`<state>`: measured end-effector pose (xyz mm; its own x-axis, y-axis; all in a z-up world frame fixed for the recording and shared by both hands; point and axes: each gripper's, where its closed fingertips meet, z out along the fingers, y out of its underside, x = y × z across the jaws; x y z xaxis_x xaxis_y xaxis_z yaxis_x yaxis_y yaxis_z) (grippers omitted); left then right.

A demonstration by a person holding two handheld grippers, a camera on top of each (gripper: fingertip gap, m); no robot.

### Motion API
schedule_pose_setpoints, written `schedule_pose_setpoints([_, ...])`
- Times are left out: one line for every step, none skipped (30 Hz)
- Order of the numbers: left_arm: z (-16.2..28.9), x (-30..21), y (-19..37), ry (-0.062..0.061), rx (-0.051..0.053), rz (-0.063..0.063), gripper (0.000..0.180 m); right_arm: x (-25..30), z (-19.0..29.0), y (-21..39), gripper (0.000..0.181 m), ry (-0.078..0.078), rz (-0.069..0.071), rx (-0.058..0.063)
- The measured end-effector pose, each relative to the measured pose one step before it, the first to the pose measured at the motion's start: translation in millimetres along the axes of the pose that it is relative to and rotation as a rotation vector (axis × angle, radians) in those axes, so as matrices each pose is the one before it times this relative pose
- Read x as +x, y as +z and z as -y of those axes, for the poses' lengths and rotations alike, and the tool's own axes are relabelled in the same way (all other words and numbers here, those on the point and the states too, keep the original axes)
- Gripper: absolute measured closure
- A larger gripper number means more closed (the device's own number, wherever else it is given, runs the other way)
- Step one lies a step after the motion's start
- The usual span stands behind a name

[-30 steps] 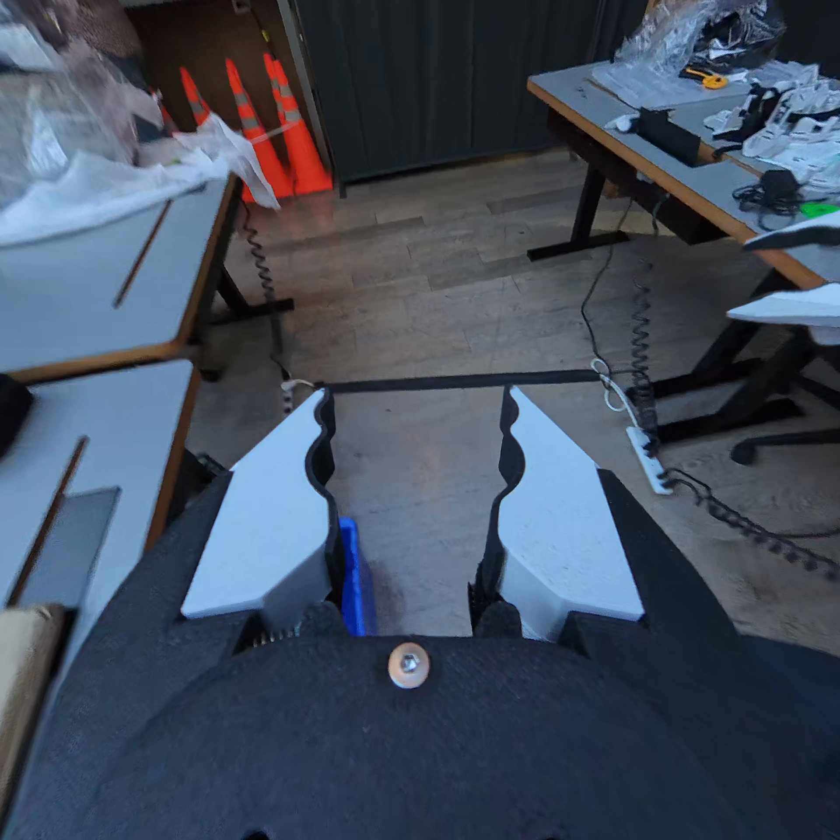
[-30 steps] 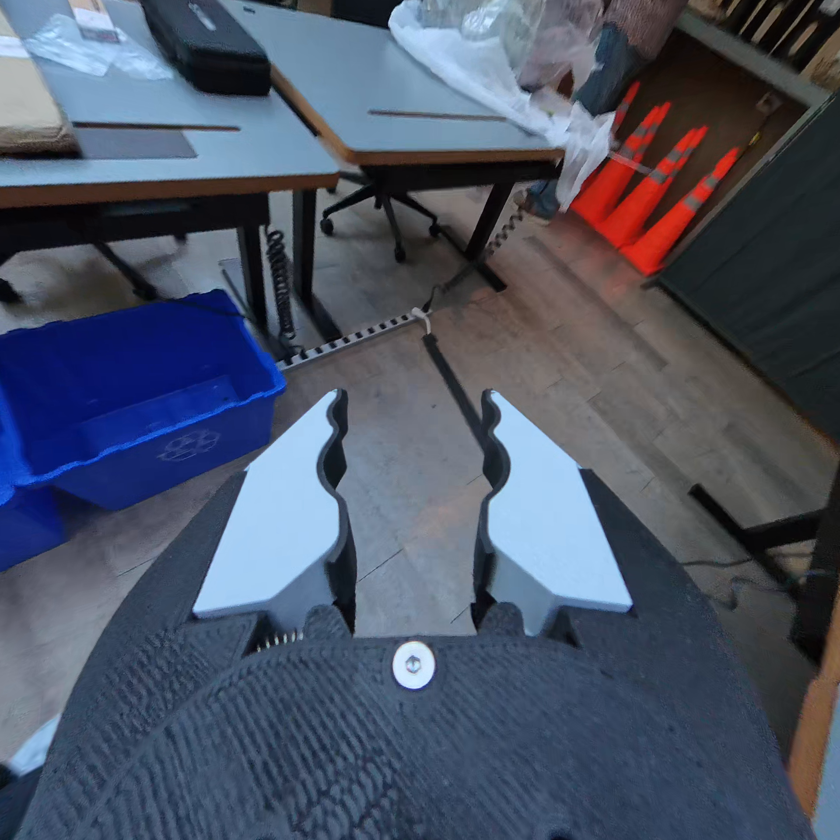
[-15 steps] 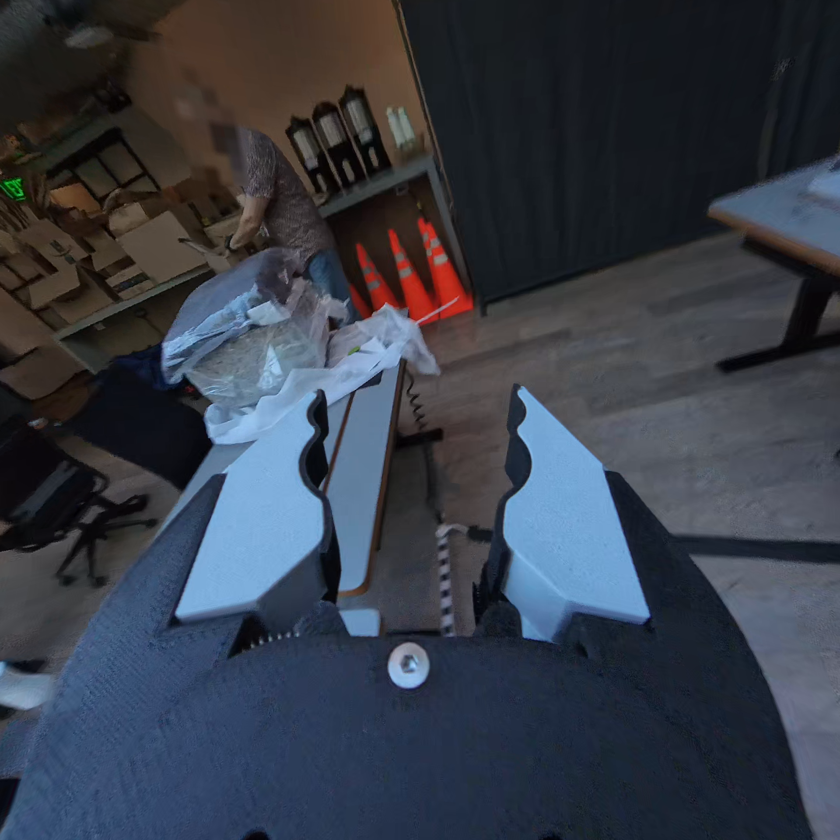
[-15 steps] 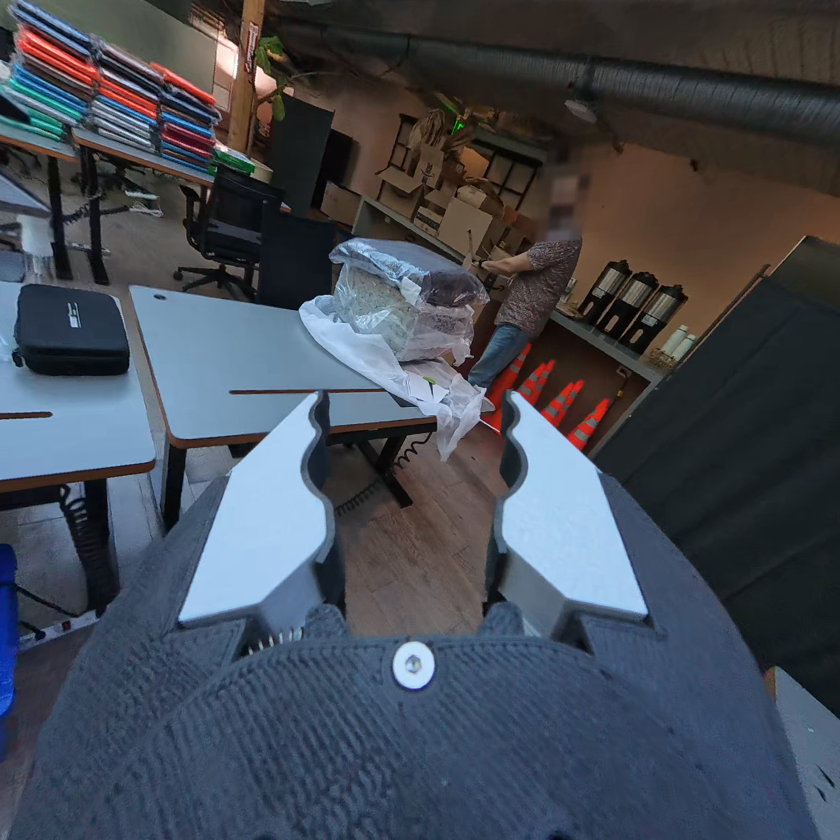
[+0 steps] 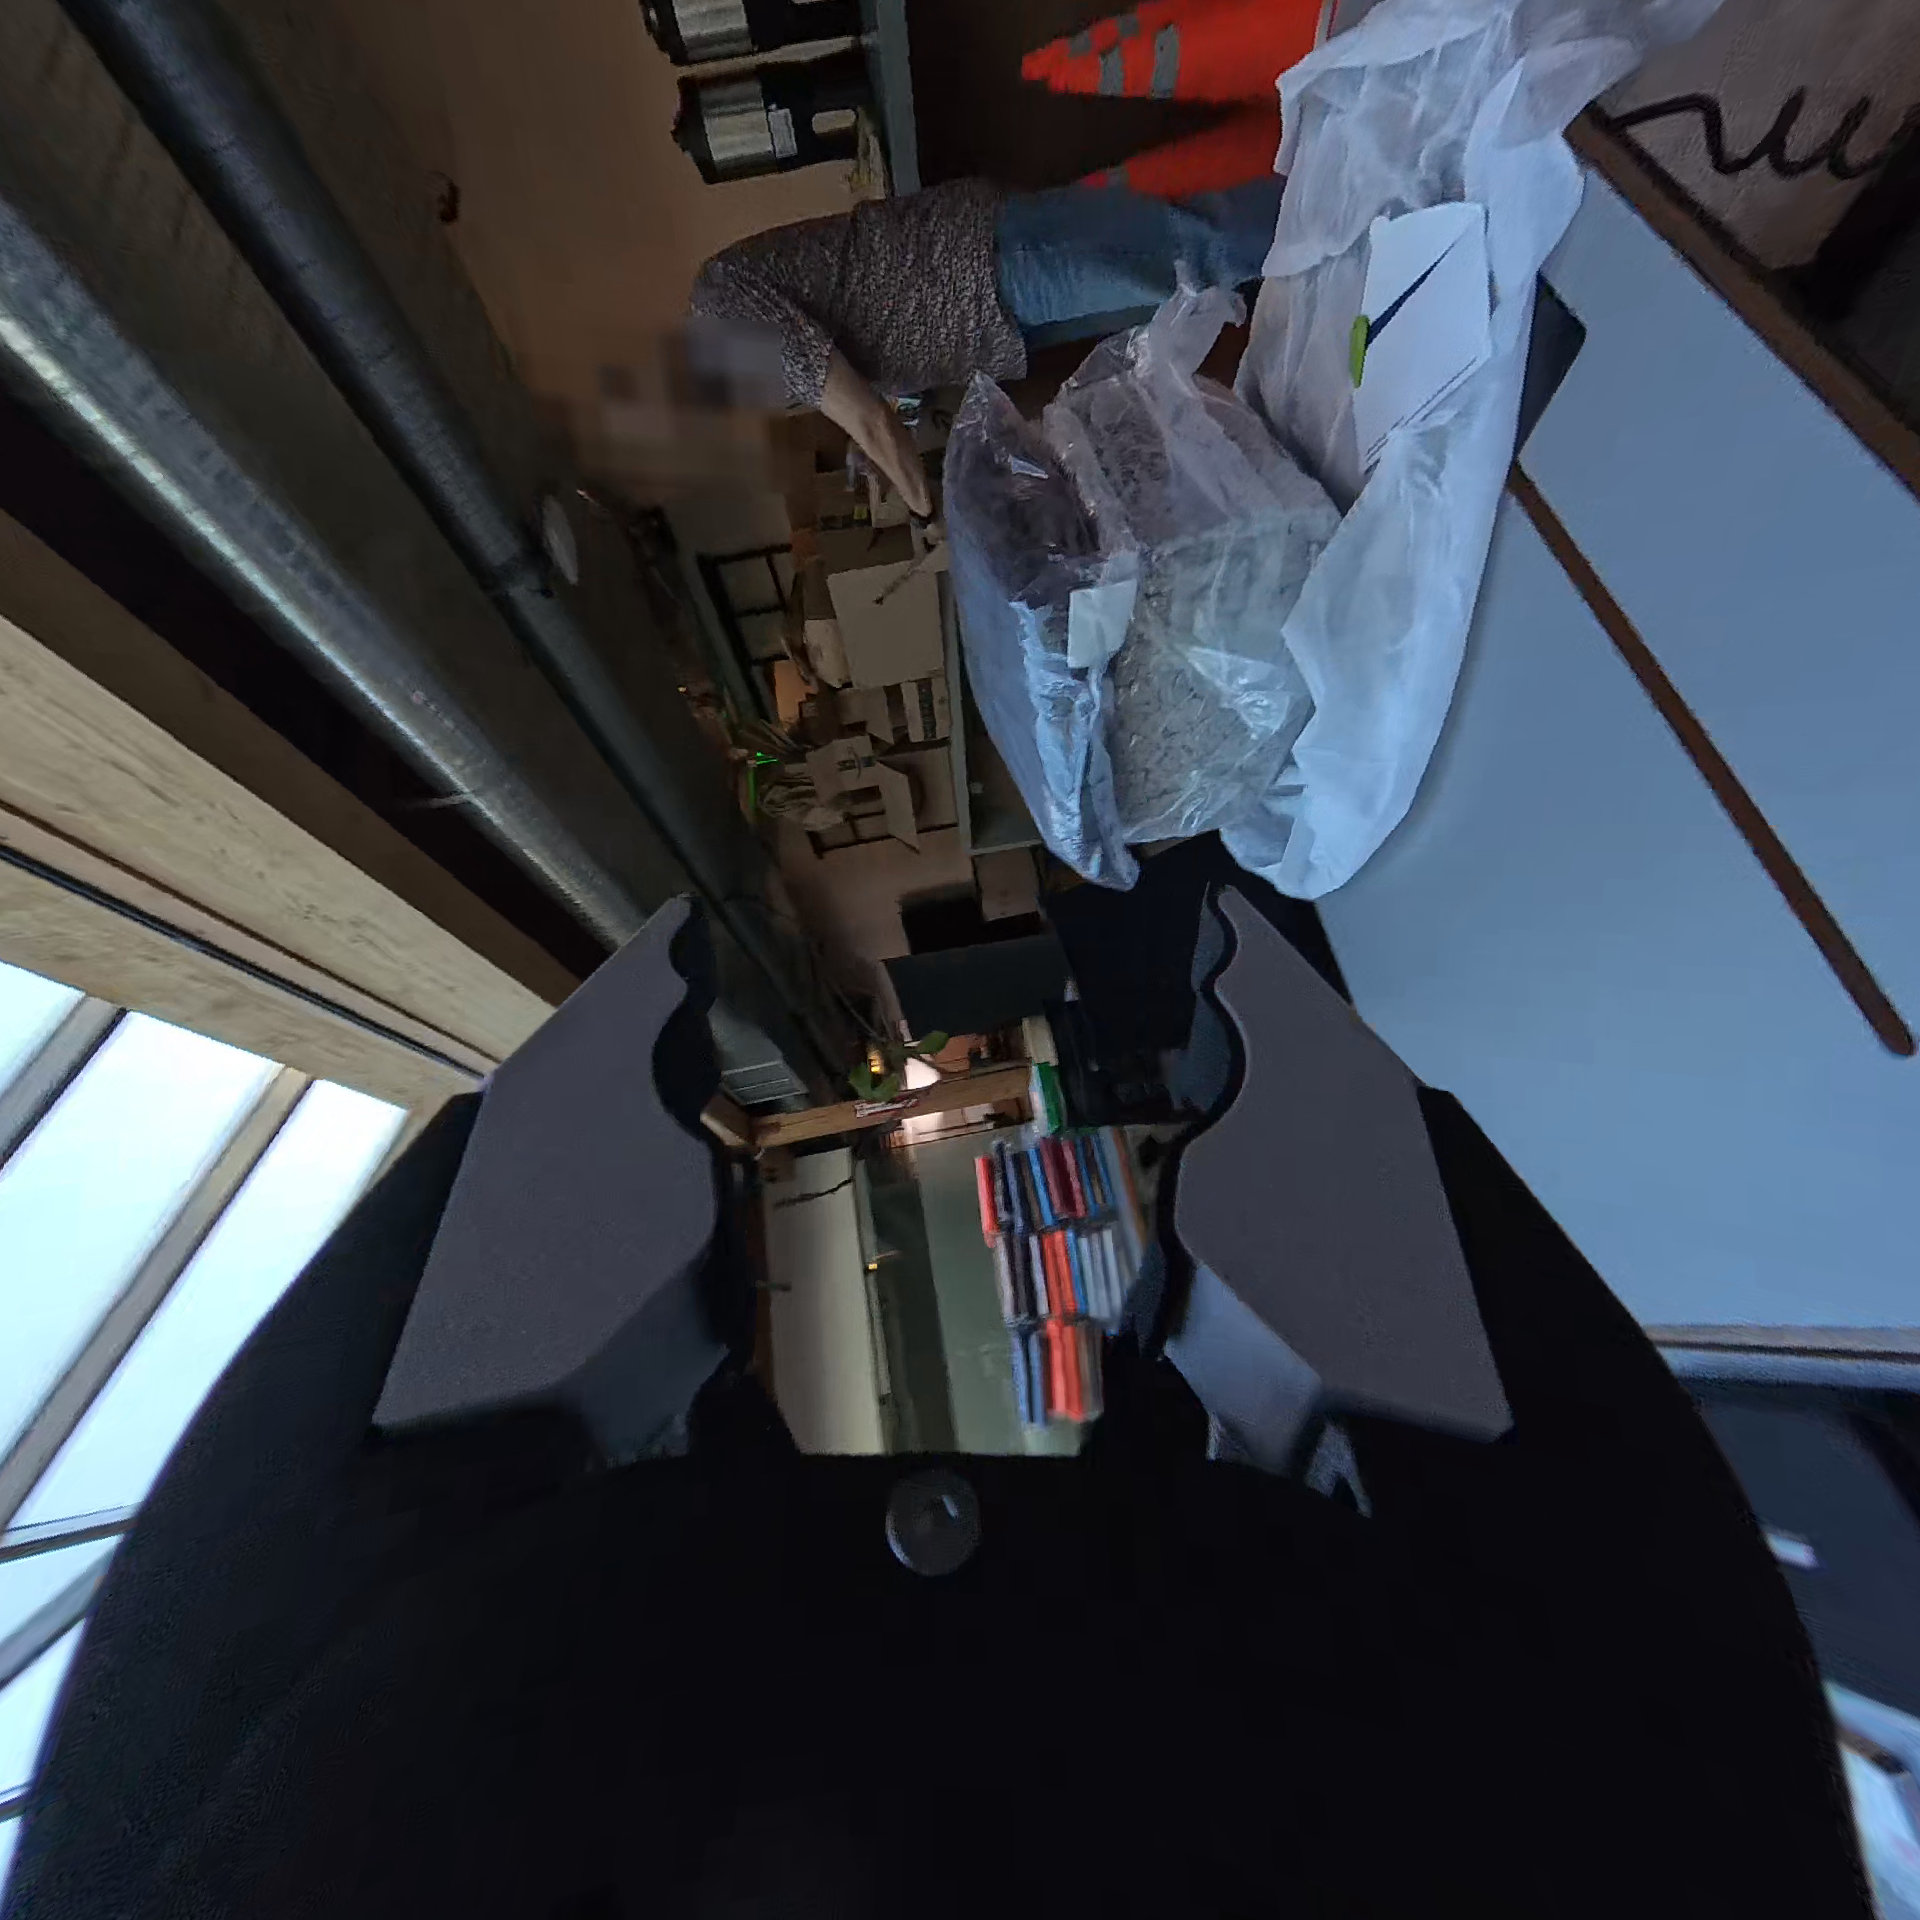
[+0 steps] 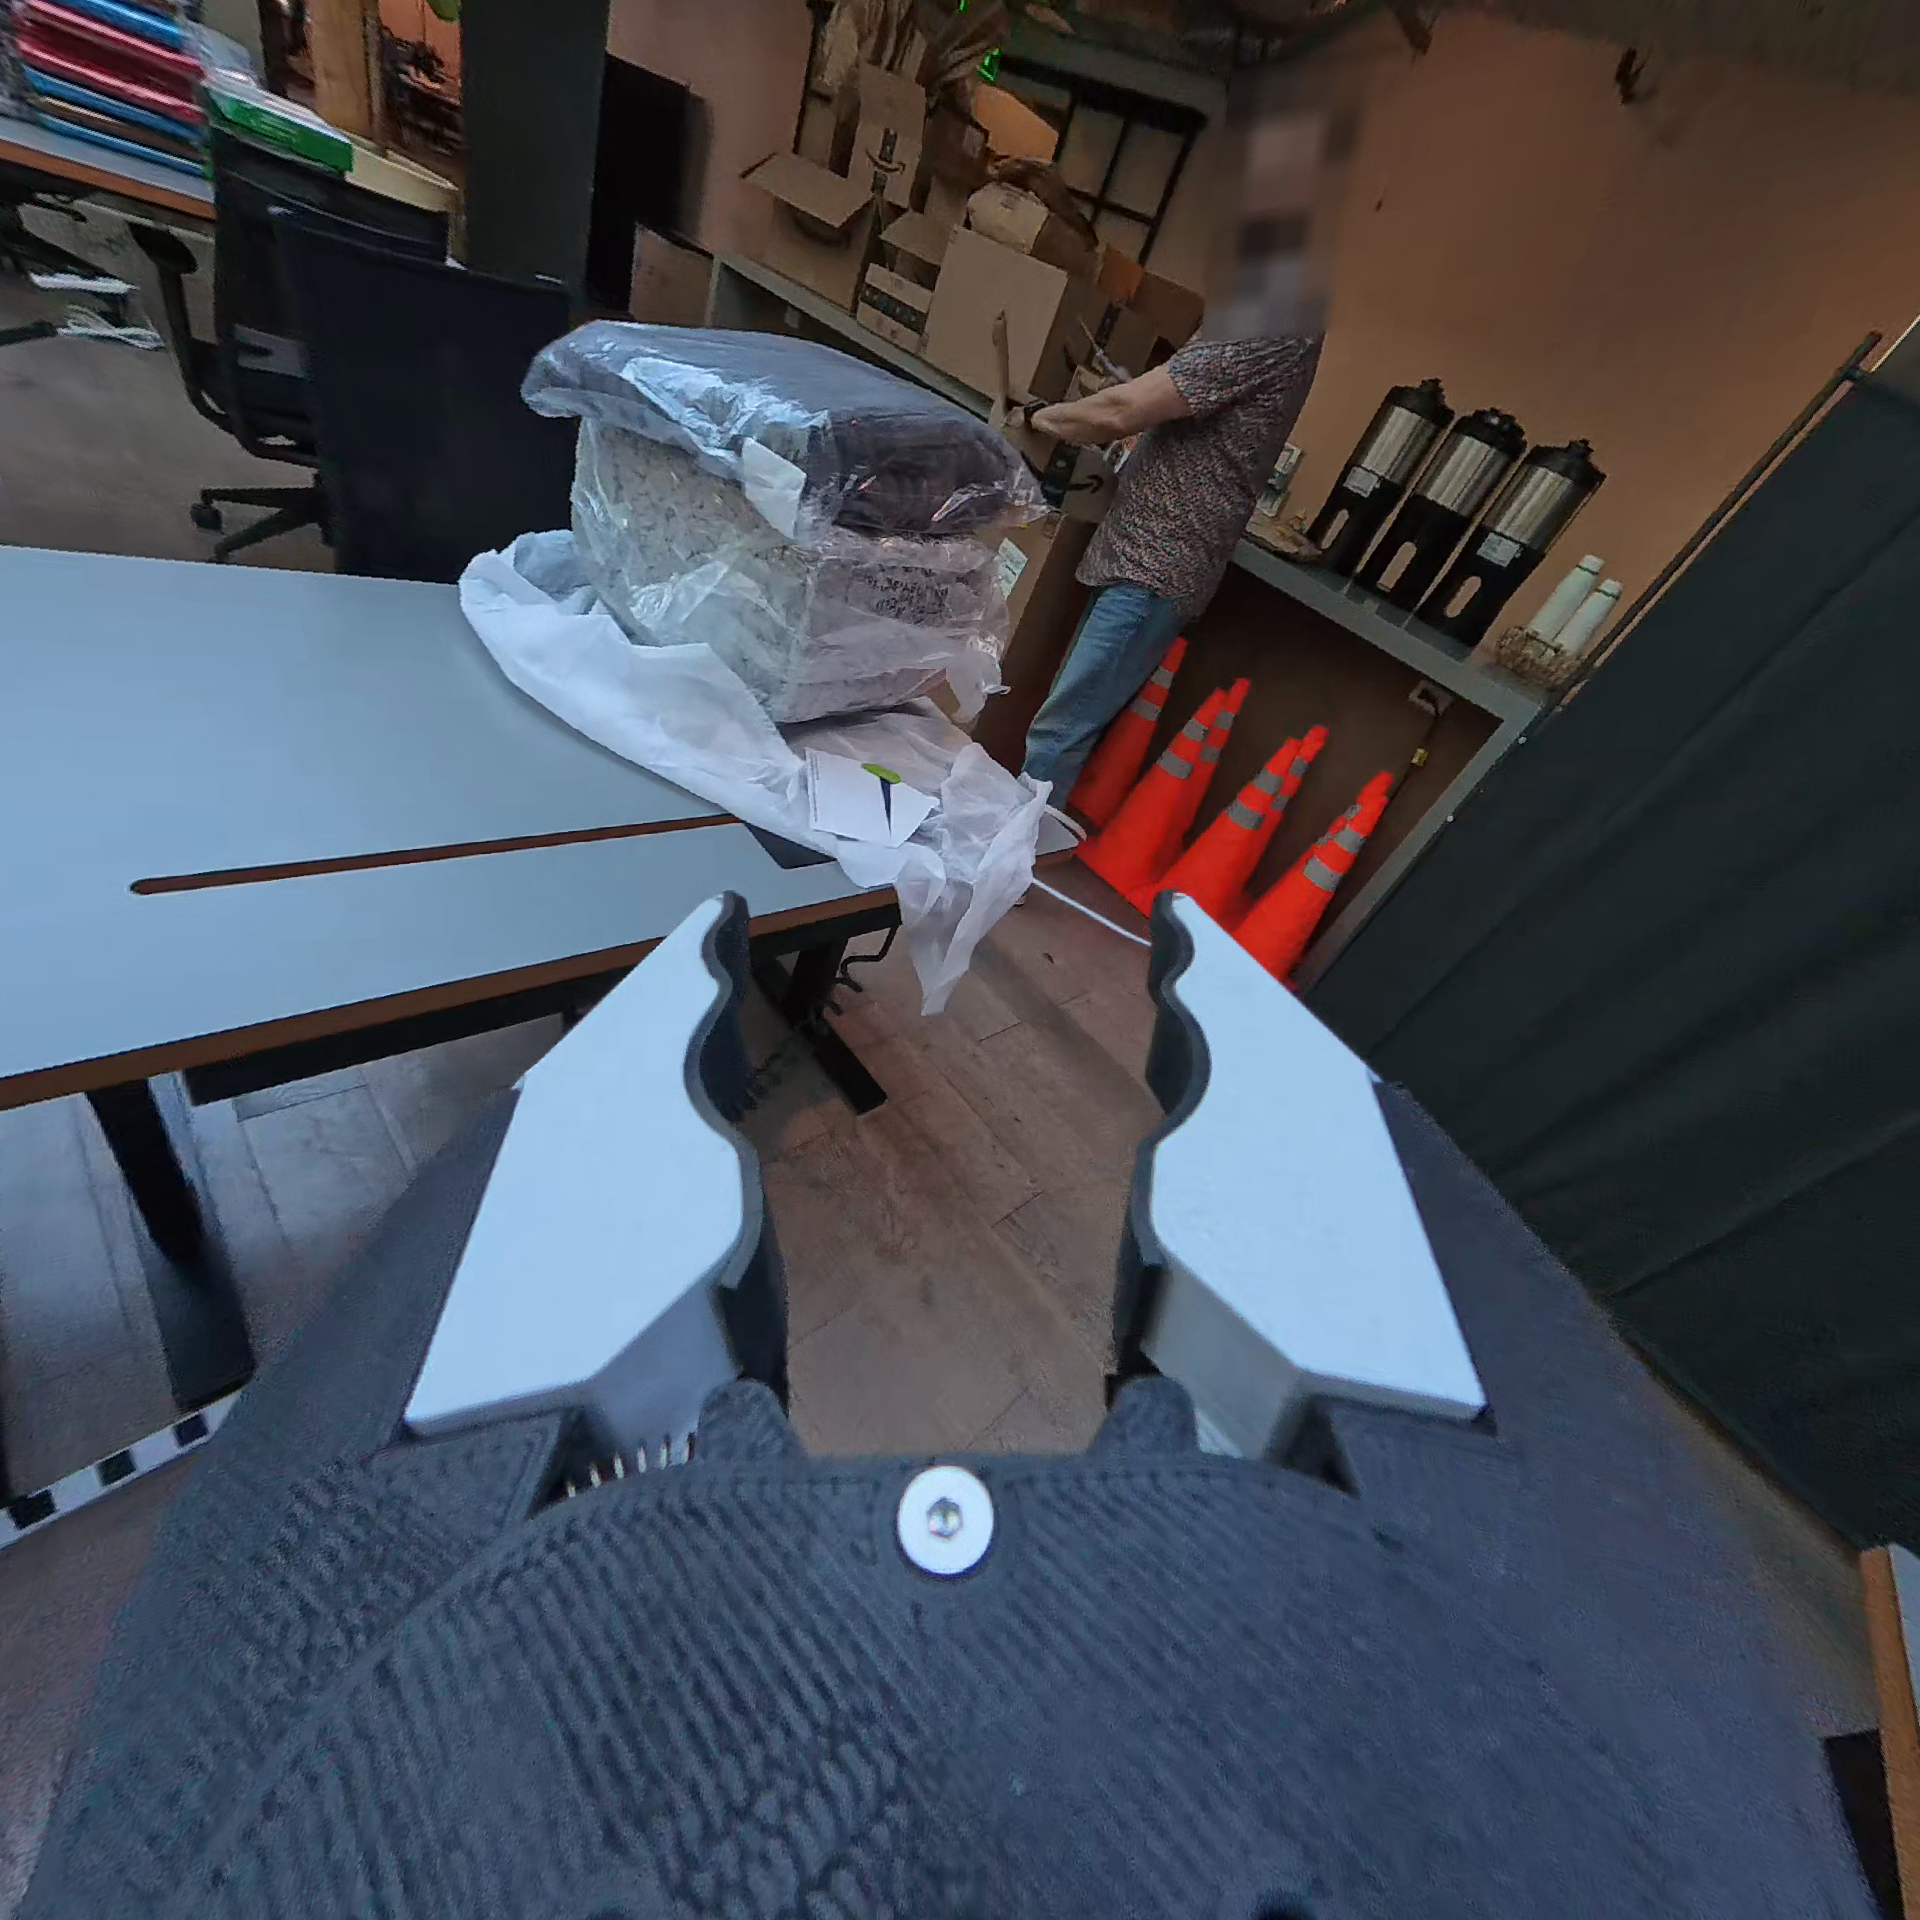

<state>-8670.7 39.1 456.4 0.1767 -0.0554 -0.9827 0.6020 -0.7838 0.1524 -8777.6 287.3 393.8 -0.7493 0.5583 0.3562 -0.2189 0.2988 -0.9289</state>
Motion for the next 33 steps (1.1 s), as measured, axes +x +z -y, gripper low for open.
schedule_pose_setpoints([5.48, 2.72, 16.7, -0.0616, 0.0134, -0.0332, 0.089, 7.24, -1.68, 12.39, 0.104, 0.0017, -0.0065, 0.003])
schedule_pose_setpoints([6.44, 5.85, 15.72, -0.0968, 0.0274, -0.0558, 0.09, 7.53, -3.19, 12.36, 0.105, 0.0051, -0.0064, -0.0006])
schedule_pose_setpoints([6.77, 7.71, 15.23, -0.1294, 0.0347, -0.0729, 0.091, 7.77, -4.15, 12.32, 0.104, 0.0007, -0.0025, -0.0034])
schedule_pose_setpoints([6.4, 8.48, 15.02, -0.1474, 0.038, -0.0832, 0.091, 8.28, -4.13, 12.62, 0.104, -0.0047, 0.0001, -0.0055])
schedule_pose_setpoints([5.36, 8.16, 15.03, -0.1502, 0.038, -0.0842, 0.09, 9.75, -4.03, 13.54, 0.103, -0.0113, -0.003, -0.0058])
schedule_pose_setpoints([4.32, 5.33, 14.59, -0.1506, 0.0419, -0.0708, 0.089, 10.66, -4.07, 12.95, 0.102, -0.0172, -0.0041, -0.005])
schedule_pose_setpoints([5.47, 2.5, 13.22, -0.1617, 0.0587, -0.0584, 0.089, 10.47, -3.16, 10.97, 0.1, -0.0195, -0.0046, -0.0024])
schedule_pose_setpoints([7.24, 2.07, 11.48, -0.1793, 0.081, -0.0612, 0.09, 11.28, -2.22, 11.48, 0.099, -0.0164, -0.0013, 0.0058])
schedule_pose_setpoints([8.11, 2.75, 9.58, -0.1847, 0.0973, -0.0694, 0.09, 10.49, -0.62, 10.84, 0.098, -0.0102, 0.0041, 0.0135])
schedule_pose_setpoints([8.2, 2.29, 8.0, -0.1656, 0.1061, -0.0673, 0.09, 10.32, 0.33, 11.21, 0.097, -0.0074, 0.0116, 0.0192])
schedule_pose_setpoints([6.54, 0.56, 6.19, -0.129, 0.1008, -0.048, 0.093, 10.99, 1.41, 10.61, 0.096, -0.0079, 0.0113, 0.0247])
schedule_pose_setpoints([4.17, -2.71, 5.12, -0.0805, 0.0906, -0.0127, 0.094, 12.31, 2.89, 10.86, 0.094, -0.0097, 0.0119, 0.0296])
schedule_pose_setpoints([2.43, -5.23, 4.56, -0.0354, 0.0845, 0.0188, 0.094, 12.72, -1.8, 15.57, 0.092, -0.0105, 0.0195, 0.0243])
schedule_pose_setpoints([1.13, -4.5, 4.64, -0.0102, 0.0711, 0.0288, 0.097, 11.89, -0.45, 10.84, 0.091, -0.0083, 0.0204, 0.0147])
schedule_pose_setpoints([-0.27, -2.28, 5.84, 0.0039, 0.0506, 0.0217, 0.1, 11.08, -0.62, 10.78, 0.089, -0.0039, 0.0263, 0.0126])
schedule_pose_setpoints([-1.85, -0.97, 7.0, 0.0173, 0.0276, 0.019, 0.101, 9.47, 0.13, 10.91, 0.086, -0.0025, 0.0329, 0.0168])
schedule_pose_setpoints([-4.29, -1.25, 8.47, 0.0278, 0.0027, 0.0233, 0.103, 9.79, -0.61, 10.18, 0.085, -0.005, 0.0283, 0.0189])
schedule_pose_setpoints([-5.96, -1.05, 9.43, 0.0321, -0.0112, 0.0228, 0.104, 10.39, -2.04, 10.26, 0.085, -0.0048, 0.0173, 0.0147])
schedule_pose_setpoints([-5.72, -0.59, 10.0, 0.0265, -0.0095, 0.0231, 0.106, 9.92, -2.91, 9.79, 0.086, -0.0023, 0.0095, 0.0154])
schedule_pose_setpoints([-5.3, -0.71, 10.26, 0.016, -0.0035, 0.0263, 0.109, 8.68, -3.49, 8.72, 0.089, 0.0057, 0.0092, 0.0134])
schedule_pose_setpoints([-5.48, 0.18, 10.81, 0.0096, -0.0016, 0.023, 0.113, 6.88, -6.1, 11.49, 0.093, 0.0147, 0.0106, 0.0118])
schedule_pose_setpoints([-6.03, 0.75, 11.56, 0.0079, -0.0061, 0.0177, 0.115, 5.52, -6.23, 10.44, 0.095, 0.0192, 0.0136, 0.0108])
schedule_pose_setpoints([-6.9, 0.86, 12.54, 0.0067, -0.0165, 0.0141, 0.115, 4.48, -7.72, 10.53, 0.096, 0.0173, 0.0177, 0.003])
schedule_pose_setpoints([-6.28, 1.7, 13.03, 0.0076, -0.0188, 0.0054, 0.115, 4.82, -9.14, 10.08, 0.096, 0.0135, 0.0159, -0.0032])
schedule_pose_setpoints([-4.43, 1.82, 13.03, 0.0124, -0.0123, 0.0015, 0.116, 5.17, -8.79, 9.44, 0.097, 0.0057, 0.0102, 0.0029])
schedule_pose_setpoints([-3.28, 0.78, 13.11, 0.0185, -0.0101, 0.0049, 0.117, 6.49, -8.57, 9.08, 0.098, 0.0028, 0.0047, 0.0067])
schedule_pose_setpoints([-2.78, 0.23, 13.25, 0.023, -0.0122, 0.0057, 0.118, 7.4, -9.29, 9.33, 0.099, 0.011, 0.0016, 0.0057])
schedule_pose_setpoints([-2.33, -0.24, 13.57, 0.023, -0.0128, 0.0053, 0.118, 7.5, -9.18, 9.38, 0.099, 0.0206, 0.0039, 0.0035])
schedule_pose_setpoints([-1.93, 0.05, 14.5, 0.0178, -0.0128, 0.0007, 0.118, 7.5, -8.99, 9.12, 0.099, 0.0233, 0.0047, 0.0])
schedule_pose_setpoints([-1.27, 1.0, 15.34, 0.0098, -0.0122, -0.0072, 0.119, 8.2, -7.76, 8.94, 0.099, 0.0195, -0.0016, 0.0001])
schedule_pose_setpoints([-0.47, 1.15, 16.17, 0.002, -0.0092, -0.0115, 0.119, 8.6, -7.09, 6.42, 0.1, 0.0145, -0.0079, 0.0035])
schedule_pose_setpoints([0.61, -0.01, 16.77, -0.0046, -0.0032, -0.0069, 0.12, 10.43, -5.43, 7.94, 0.1, 0.0099, -0.0059, 0.0045])
schedule_pose_setpoints([2.14, -0.22, 17.31, -0.0089, 0.0052, -0.0063, 0.121, 10.17, -5.21, 9.46, 0.101, 0.007, 0.0043, -0.0019])
